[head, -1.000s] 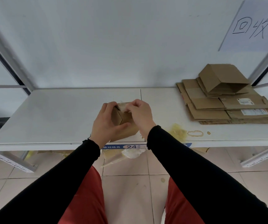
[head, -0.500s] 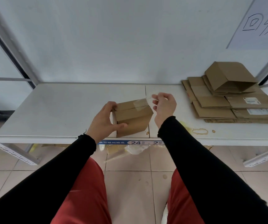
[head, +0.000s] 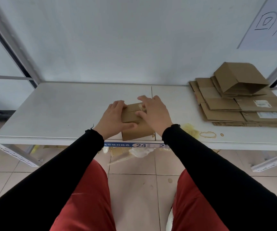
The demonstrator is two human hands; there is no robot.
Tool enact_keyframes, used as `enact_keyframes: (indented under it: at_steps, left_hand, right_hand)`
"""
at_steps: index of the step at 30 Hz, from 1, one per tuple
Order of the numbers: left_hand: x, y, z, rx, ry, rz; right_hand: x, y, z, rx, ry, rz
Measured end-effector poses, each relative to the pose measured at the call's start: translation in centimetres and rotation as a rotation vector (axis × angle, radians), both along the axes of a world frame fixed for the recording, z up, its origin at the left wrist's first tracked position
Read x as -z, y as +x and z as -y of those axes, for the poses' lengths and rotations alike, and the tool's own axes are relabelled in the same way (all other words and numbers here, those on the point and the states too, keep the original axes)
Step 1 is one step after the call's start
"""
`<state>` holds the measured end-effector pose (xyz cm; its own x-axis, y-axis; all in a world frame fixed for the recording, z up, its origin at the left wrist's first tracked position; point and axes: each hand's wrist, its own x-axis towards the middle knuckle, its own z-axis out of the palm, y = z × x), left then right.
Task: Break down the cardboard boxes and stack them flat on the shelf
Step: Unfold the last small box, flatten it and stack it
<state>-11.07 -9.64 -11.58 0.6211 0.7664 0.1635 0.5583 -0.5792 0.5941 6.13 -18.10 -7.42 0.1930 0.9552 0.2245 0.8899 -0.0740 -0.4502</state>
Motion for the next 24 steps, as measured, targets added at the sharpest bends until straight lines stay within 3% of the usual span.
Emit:
enact_keyframes:
  at_steps: [2,7,9,13,15,18,24]
  left_hand:
    - [-0.2,1.1,0.1,0.029,0.146,-0.073]
    - [0.7,0.9,0.3,0.092,0.121,-0.077]
    - [0.7,0.8,0.2,0.108,0.142,-0.109]
    - [0.4,0.9,0.0,0.093,0.103,-0.123]
    - [0.4,1.0,0.1,0.1,0.098,-0.131]
    - [0.4,1.2,0.2,0.102,0.096,-0.128]
    - [0.2,1.3,0.2,0.086,0.126,-0.158]
  right_hand:
    - [0.9,-0.1,-0.8,-0.001,-0.006,0.083]
    - [1.7,0.6,-1.3,0.121,0.097,-0.186]
    - [1.5,1.5,-1.5,0.235,0.162,-0.514]
    - [1.2,3.6,-0.9,0.507,0.291,-1.45]
    - [1.7,4.1,-0.4,0.502,0.31,-1.591]
    - [2.3,3.6,-0.3,0.386,0.261,-1.435]
    - [3.0,3.3,0.1,0.221,0.176,-0.247]
